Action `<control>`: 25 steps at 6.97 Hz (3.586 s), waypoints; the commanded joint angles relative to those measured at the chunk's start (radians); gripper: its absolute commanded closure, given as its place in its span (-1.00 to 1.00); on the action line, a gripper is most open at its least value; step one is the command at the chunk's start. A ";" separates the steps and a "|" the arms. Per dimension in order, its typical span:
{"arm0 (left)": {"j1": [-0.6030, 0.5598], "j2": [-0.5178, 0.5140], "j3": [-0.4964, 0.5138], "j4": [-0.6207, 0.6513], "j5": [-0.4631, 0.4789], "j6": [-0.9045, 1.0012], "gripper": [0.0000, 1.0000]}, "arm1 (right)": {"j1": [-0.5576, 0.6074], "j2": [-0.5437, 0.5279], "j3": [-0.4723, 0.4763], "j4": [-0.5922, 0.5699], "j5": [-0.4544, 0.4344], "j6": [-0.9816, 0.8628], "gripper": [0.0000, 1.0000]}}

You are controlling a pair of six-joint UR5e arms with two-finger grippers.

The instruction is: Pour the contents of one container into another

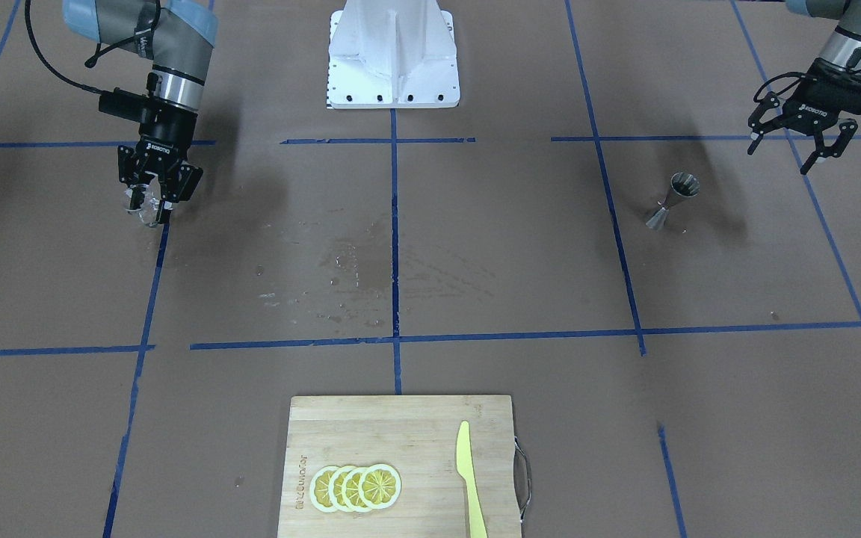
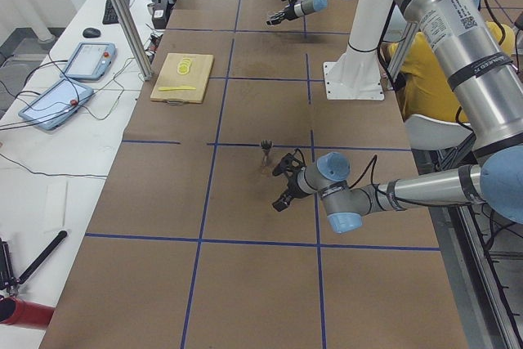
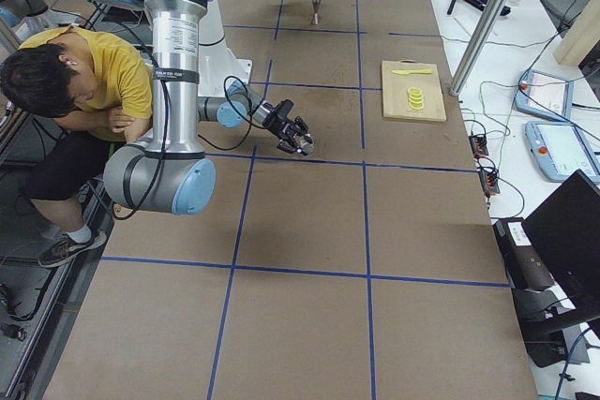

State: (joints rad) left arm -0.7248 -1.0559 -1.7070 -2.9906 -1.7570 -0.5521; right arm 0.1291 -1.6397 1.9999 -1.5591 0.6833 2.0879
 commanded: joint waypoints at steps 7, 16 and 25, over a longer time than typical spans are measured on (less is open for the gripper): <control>-0.022 -0.036 -0.013 0.002 -0.030 0.012 -1.00 | -0.052 -0.015 -0.076 0.112 -0.008 -0.087 -0.22; -0.042 -0.045 -0.010 0.002 -0.033 0.012 -1.00 | -0.183 -0.207 0.229 0.113 0.150 -0.384 -1.00; -0.511 -0.178 0.110 0.264 -0.351 0.420 -1.00 | 1.057 -0.113 -0.020 0.226 1.374 -1.922 -1.00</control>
State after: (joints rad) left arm -1.1134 -1.1826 -1.6029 -2.8453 -2.0097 -0.1935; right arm 0.9656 -1.8000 2.1149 -1.3318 1.8870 0.4053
